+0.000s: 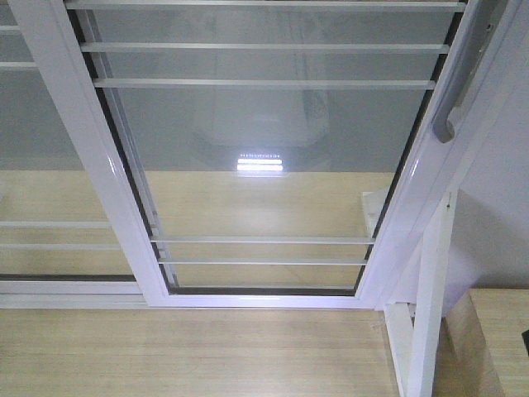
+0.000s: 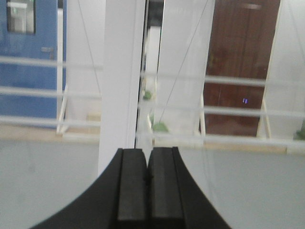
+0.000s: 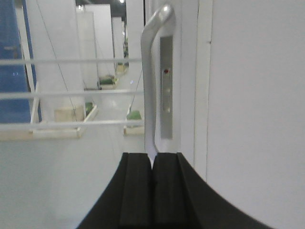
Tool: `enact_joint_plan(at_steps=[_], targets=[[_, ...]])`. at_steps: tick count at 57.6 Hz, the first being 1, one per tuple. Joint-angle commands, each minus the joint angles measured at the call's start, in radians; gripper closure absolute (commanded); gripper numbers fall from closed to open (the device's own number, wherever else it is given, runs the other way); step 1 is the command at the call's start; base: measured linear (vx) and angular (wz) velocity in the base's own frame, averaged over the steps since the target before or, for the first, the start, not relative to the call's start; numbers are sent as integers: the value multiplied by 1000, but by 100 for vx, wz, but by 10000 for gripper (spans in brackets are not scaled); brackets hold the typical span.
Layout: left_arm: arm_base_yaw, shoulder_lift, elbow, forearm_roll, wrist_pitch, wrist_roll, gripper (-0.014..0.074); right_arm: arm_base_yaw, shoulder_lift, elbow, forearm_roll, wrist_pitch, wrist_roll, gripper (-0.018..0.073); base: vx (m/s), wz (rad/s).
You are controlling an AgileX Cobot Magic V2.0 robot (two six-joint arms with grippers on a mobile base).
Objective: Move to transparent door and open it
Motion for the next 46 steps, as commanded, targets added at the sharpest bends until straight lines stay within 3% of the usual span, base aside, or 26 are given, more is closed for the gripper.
enact_joint_plan(at_steps=[1,17,26,33,46], targets=[[-5,-14,-50,-8,-163,-10,599,-3,-14,-48,6,-134,20,564,0,0],[-5,63,-359,7,-35,-7,596,-3,58,-455,-26,103,-37,564,0,0],[-5,211,-534,99,30,-7,596,-3,199,-639,-26,151,-51,564,0,0],[-5,327,-585,162,34,-7,596,-3,316,-681,-26,151,-51,564,0,0],[-5,529,-585,149,94,-9,596,-3,514,-672,-14,193,-39,561,0,0]])
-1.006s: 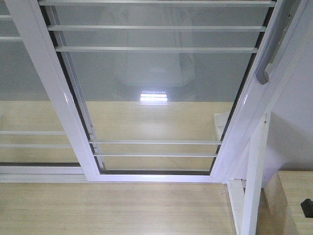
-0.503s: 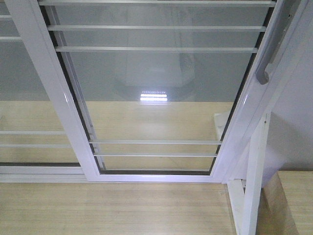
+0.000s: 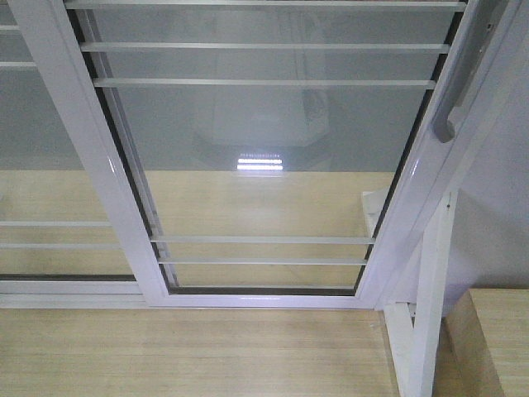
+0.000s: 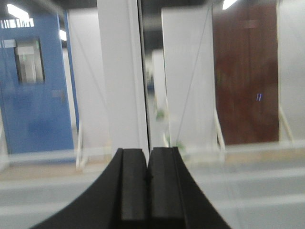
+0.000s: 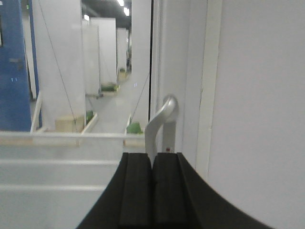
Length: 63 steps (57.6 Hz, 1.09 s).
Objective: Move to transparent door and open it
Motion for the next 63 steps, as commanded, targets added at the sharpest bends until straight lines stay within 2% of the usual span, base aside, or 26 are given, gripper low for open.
enact_joint_plan(at_steps=[1,11,19,30,42,53,63], targets=[[-5,83,-31,-7,-30,-9,596,-3,73,-28,1,-47,-1,560,0,0],[-5,162,-31,-6,9,-9,587,-3,184,-28,1,-44,-1,536,0,0],[-5,166,-31,-6,9,-9,552,-3,225,-28,0,-49,-1,482,0,0],[-5,166,-31,-6,31,-9,463,-3,245,-28,-1,-48,-2,336,0,0],[-5,166,-31,-6,64,-10,305,-3,245,-28,2,-44,-1,162,0,0],[-5,167,-31,-7,60,-10,243,-3,293,-28,2,-105,-1,152,0,0],[-5,167,-31,-7,69,-10,243,-3,443,-34,2,-296,-1,152,0,0]])
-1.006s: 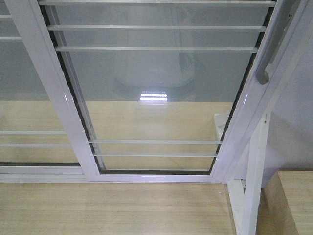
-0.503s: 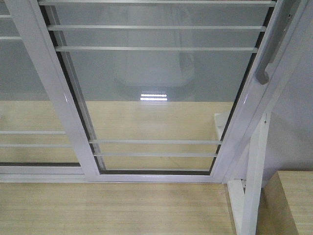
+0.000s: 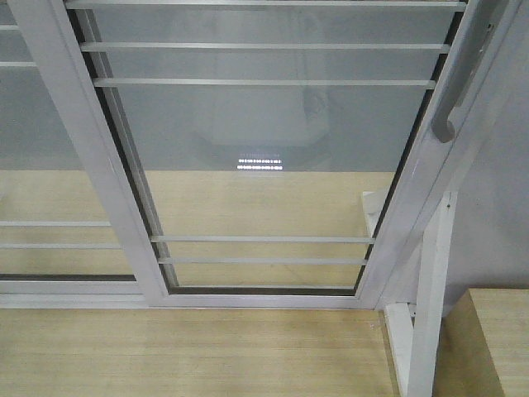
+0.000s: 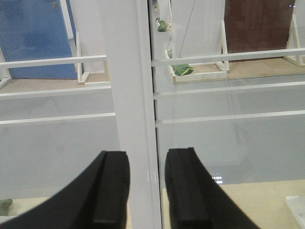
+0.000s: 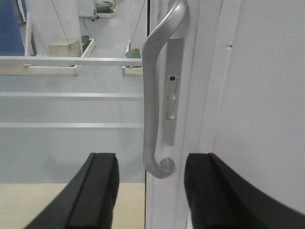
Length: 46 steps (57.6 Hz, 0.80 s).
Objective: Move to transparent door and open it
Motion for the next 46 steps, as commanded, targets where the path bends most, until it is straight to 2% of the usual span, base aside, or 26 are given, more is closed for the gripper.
enact_joint_plan(at_steps=[1,5,26,46], targets=[[-5,1,-31,-7,-68,-10,243,-3,74,-38,-1,-208,-2,152,0,0],[-5,1,-31,-7,-63,-10,243,-3,146,-56,-1,-262,-2,152,0,0],[-5,1,-31,-6,-12,-10,243,-3,515,-278,-11,-355,-2,152,0,0],[-5,1,-31,-6,-16,-10,243,16,776,-447,-12,-391,-6,152,0,0]])
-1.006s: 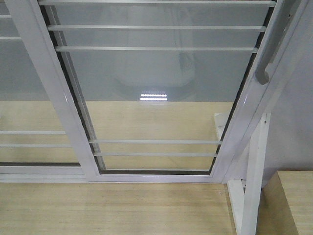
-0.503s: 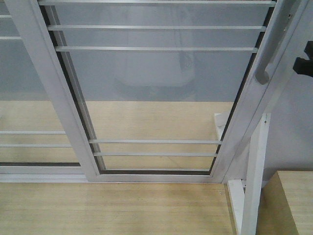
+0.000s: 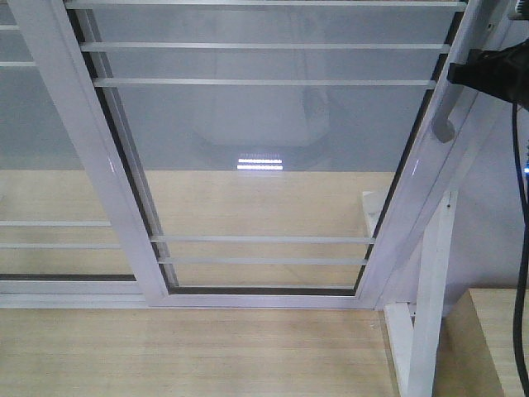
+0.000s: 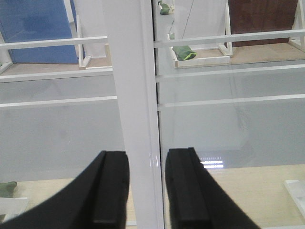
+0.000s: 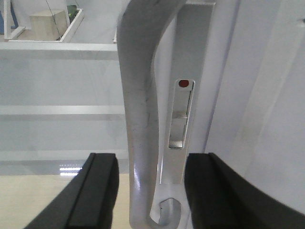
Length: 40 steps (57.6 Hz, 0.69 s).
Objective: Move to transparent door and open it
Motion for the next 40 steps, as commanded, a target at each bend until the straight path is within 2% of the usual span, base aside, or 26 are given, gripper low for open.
enact_joint_plan(at_steps=[1,8,25,40], targets=[[-5,1,-31,-5,-77,-10,243,9,12,-65,-10,-121,-6,152,0,0],[-5,1,-31,-5,-78,-10,243,9,77,-104,-10,-173,-4,152,0,0],[-5,1,-31,-5,-78,-10,243,9,184,-225,-10,-166,-6,159,0,0],[-5,1,-31,-5,-79,-10,243,12,198,-241,-10,-166,1,265,0,0]])
